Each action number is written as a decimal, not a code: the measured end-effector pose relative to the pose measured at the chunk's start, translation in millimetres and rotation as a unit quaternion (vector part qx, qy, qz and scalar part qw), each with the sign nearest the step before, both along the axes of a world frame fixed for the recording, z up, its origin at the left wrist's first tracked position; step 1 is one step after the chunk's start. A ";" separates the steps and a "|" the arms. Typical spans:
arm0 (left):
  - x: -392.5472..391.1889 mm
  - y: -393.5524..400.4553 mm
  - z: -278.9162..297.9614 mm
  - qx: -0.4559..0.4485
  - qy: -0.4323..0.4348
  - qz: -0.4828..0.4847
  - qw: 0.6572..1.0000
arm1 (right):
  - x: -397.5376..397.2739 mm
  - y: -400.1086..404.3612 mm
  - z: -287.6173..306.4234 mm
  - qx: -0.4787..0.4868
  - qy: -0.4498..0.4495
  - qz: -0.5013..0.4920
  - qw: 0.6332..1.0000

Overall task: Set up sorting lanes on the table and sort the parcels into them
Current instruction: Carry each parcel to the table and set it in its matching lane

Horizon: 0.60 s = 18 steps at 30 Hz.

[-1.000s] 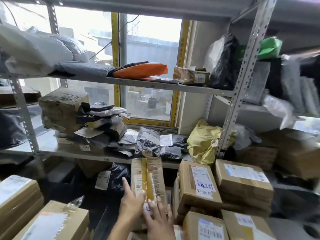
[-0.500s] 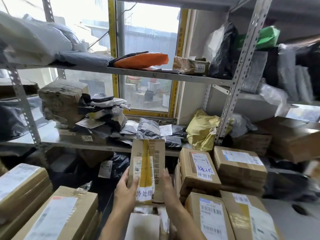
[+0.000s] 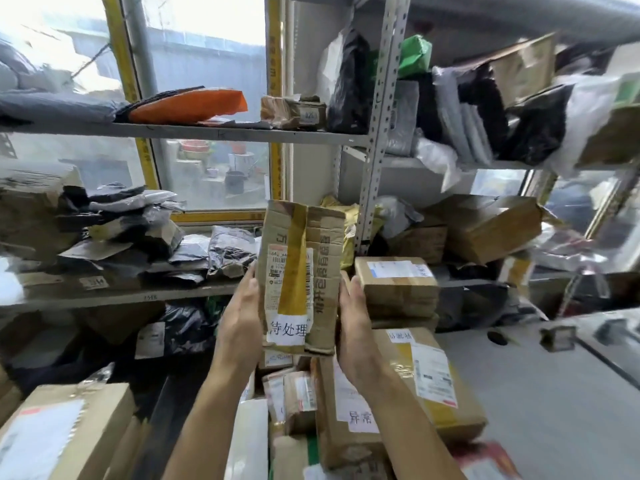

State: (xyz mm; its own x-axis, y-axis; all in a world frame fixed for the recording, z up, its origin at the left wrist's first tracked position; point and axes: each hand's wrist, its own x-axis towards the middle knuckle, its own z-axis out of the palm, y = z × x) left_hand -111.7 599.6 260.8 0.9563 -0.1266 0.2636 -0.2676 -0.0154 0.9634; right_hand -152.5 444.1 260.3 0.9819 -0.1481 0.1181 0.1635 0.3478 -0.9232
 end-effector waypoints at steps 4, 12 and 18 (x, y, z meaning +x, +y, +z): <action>-28.8 -41.0 30.2 0.055 -0.060 -0.012 0.997 | -30.8 -35.1 7.0 0.050 -0.012 -0.002 0.999; -115.0 -127.8 65.2 0.033 -0.090 -0.022 0.995 | -102.2 -135.6 16.4 0.093 -0.017 0.003 0.996; -167.2 -240.1 38.9 -0.009 -0.037 -0.100 0.994 | -187.2 -242.6 9.7 0.102 -0.026 -0.052 0.993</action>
State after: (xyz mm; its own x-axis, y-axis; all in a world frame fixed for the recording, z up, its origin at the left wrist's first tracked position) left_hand -278.9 359.6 299.7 0.8904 -0.3069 0.3362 -0.3338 0.0620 0.9406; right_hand -339.7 201.5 270.1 0.9533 -0.2750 0.1253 0.2543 0.5062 -0.8241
